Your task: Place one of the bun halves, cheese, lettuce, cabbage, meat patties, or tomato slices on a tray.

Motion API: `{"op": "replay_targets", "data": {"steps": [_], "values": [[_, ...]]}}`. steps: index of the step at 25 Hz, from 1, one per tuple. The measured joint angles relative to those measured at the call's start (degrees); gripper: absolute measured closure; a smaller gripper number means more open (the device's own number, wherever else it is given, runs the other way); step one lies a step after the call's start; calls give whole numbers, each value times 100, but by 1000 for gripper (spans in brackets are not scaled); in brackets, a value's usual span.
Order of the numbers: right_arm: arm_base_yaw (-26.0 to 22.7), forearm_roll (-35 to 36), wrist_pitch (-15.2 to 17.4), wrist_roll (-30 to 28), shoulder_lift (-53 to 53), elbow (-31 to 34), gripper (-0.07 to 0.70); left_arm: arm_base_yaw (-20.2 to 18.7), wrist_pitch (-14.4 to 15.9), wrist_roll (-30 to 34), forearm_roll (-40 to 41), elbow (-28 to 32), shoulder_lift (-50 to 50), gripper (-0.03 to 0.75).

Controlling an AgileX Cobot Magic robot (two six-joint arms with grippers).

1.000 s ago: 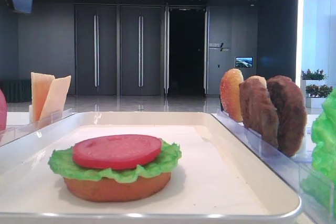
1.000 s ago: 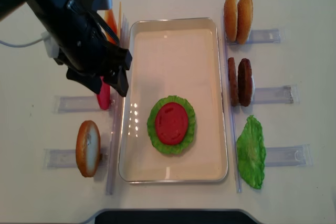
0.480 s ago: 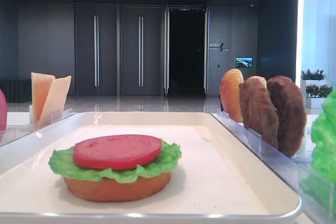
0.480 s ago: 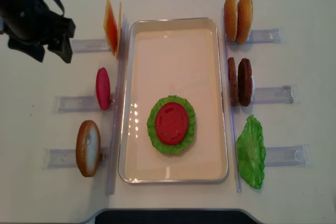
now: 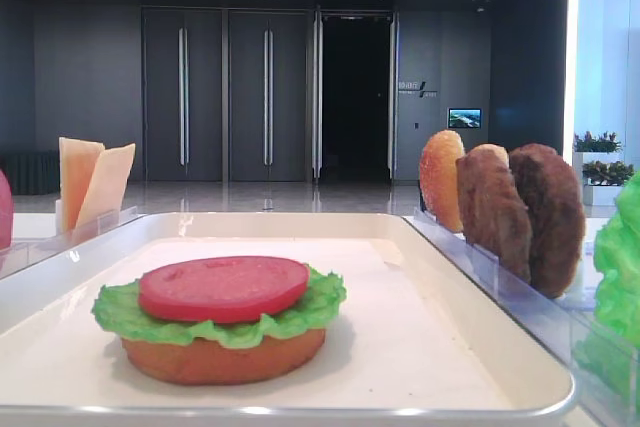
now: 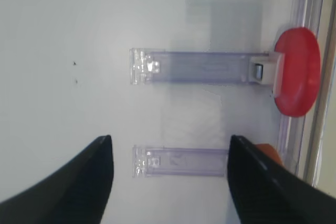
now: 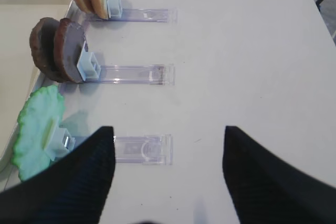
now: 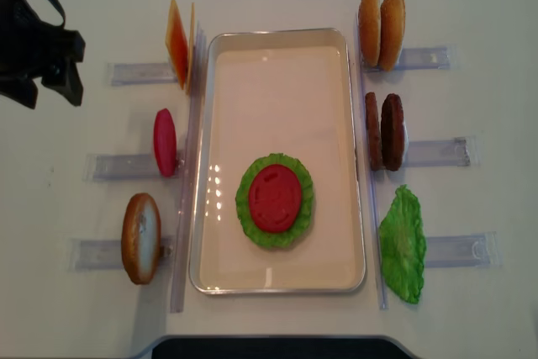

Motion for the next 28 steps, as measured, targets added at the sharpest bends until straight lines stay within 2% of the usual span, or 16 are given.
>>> {"op": "replay_targets", "data": {"steps": [7,15,25,28], "values": [[0,0,0,0,0,0,178,0,6,-8,65,949,-1285,197],[0,0,0,0,0,0,178,0,104,-85,128,2149,-3449,197],[0,0,0,0,0,0,178,0,148,-85,-93,2986,-5714,197],[0,0,0,0,0,0,178,0,36,-8,-187,3283,-6285,197]]}}
